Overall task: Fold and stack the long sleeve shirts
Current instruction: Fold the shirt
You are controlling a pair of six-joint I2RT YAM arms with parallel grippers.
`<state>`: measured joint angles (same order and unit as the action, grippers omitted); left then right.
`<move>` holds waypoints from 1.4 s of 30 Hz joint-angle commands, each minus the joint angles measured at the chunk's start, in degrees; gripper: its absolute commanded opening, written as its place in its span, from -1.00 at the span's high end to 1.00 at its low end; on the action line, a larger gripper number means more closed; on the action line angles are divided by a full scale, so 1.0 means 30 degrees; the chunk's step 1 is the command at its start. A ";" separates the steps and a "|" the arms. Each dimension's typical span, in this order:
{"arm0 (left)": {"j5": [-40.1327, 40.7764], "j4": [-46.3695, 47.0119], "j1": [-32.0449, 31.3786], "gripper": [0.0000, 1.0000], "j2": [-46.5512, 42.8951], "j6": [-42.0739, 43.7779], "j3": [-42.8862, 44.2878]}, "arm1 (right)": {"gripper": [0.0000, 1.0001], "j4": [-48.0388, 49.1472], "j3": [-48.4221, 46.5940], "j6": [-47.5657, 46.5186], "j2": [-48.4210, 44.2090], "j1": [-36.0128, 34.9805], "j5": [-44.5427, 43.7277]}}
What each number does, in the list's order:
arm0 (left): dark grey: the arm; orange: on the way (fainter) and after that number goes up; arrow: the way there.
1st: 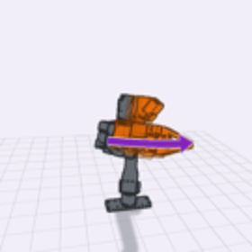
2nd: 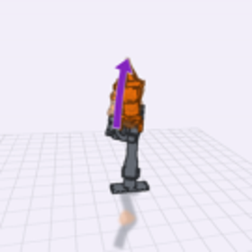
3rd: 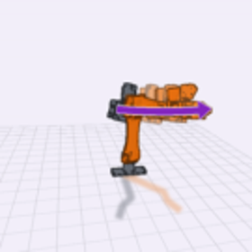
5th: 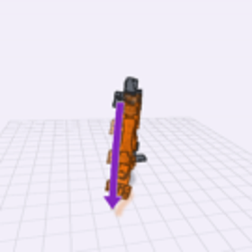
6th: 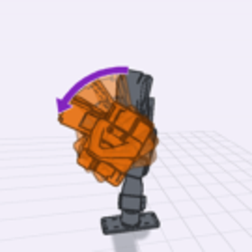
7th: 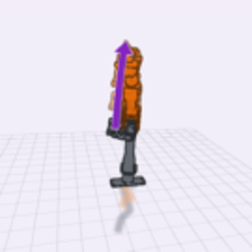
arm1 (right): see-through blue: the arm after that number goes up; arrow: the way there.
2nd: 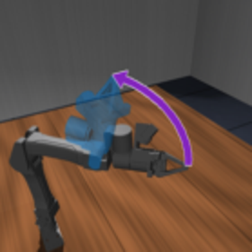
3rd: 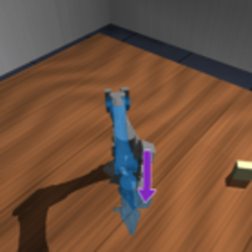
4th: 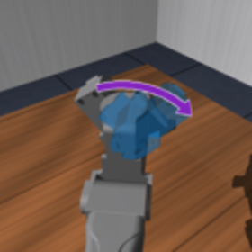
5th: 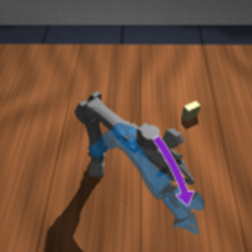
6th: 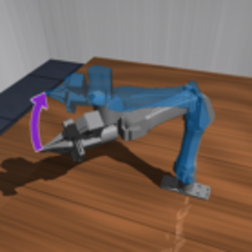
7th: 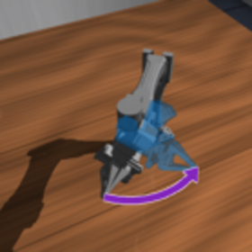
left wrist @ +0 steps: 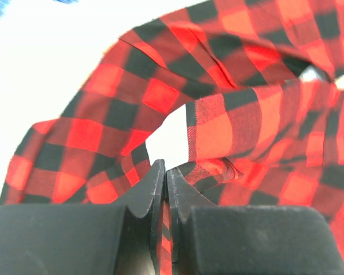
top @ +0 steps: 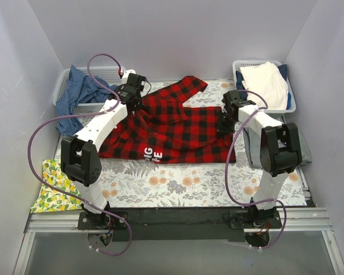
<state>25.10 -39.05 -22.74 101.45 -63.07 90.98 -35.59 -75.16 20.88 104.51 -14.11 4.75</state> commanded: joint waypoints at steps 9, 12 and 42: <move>0.2062 0.0861 0.1486 1.00 0.0839 0.0369 0.3068 | 0.25 -0.0030 -0.0732 0.0041 -0.0468 0.0044 -0.0411; 0.2004 0.1088 0.1516 1.00 0.1252 0.0338 0.2811 | 0.10 -0.0030 0.0027 -0.0222 -0.1932 0.0045 -0.1143; -0.3123 -0.0636 0.3448 -0.29 -0.3638 -0.1829 -0.6417 | 0.97 0.0149 0.5479 -0.0839 -0.4159 0.0162 -0.1702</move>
<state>17.08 -40.49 -15.05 96.73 -66.57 74.08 -33.54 -60.29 18.02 96.31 -13.85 -1.52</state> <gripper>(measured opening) 0.643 0.101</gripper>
